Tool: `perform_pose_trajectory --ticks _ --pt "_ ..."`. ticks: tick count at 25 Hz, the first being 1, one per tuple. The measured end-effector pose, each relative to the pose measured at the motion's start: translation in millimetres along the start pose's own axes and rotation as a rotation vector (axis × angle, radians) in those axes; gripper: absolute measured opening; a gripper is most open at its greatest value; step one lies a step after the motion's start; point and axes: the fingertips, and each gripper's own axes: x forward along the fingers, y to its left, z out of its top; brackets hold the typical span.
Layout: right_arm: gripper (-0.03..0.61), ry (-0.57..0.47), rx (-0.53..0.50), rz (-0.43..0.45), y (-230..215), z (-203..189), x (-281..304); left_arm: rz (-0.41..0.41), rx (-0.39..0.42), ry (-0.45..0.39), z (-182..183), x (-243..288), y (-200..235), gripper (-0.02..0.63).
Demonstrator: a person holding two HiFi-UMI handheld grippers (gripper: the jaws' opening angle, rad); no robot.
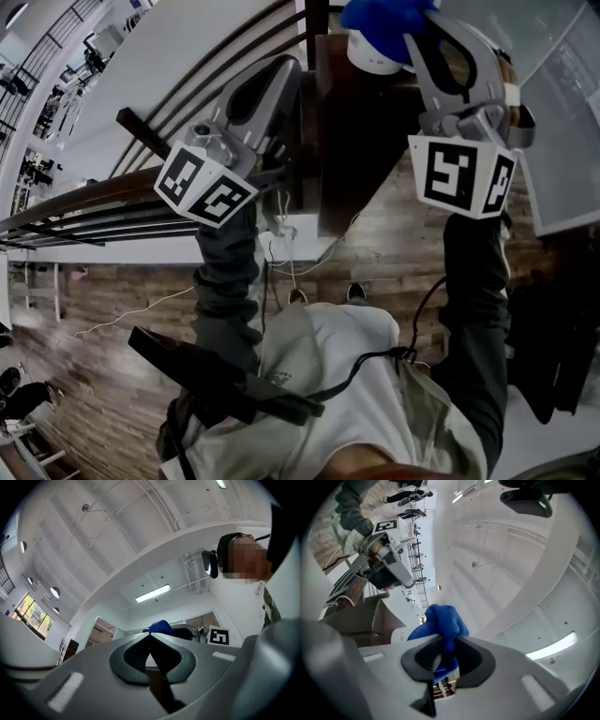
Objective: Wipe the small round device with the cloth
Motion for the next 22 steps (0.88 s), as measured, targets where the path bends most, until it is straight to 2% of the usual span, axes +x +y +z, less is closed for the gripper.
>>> perform_pose_trajectory --ticks 5,7,9,11,14,16,20,22 --pt "0.063 -0.022 0.024 0.194 54.5 -0.5 -17.2 0.018 -0.003 0.001 -11.0 -1.3 9.2 -0.003" --pt "0.063 -0.040 0.027 0.241 66.7 1.6 -20.7 0.014 0.000 0.001 -10.8 0.8 8.8 -0.003" --pt "0.063 -0.091 0.069 0.218 55.5 5.7 -21.2 0.005 0.002 0.002 -8.1 2.9 4.3 -0.003" --pt "0.063 -0.115 0.149 0.141 25.1 3.7 -18.4 -0.003 0.003 0.003 -4.7 3.9 -0.6 -0.003" --pt "0.063 -0.025 0.223 0.033 -22.4 -12.1 -3.8 -0.004 0.004 0.004 -4.4 4.0 -0.7 -0.003" --pt "0.063 0.025 0.183 0.030 -38.7 -14.5 15.8 -0.003 0.001 0.008 -8.0 2.7 0.9 -0.003" --pt "0.063 -0.021 0.029 0.116 -31.0 8.9 59.5 -0.004 -0.001 0.019 -11.0 -1.6 -1.0 -0.003" --pt "0.061 -0.011 -0.036 0.118 -22.9 17.1 67.3 -0.003 0.001 0.023 -11.0 -4.0 -2.3 -0.003"
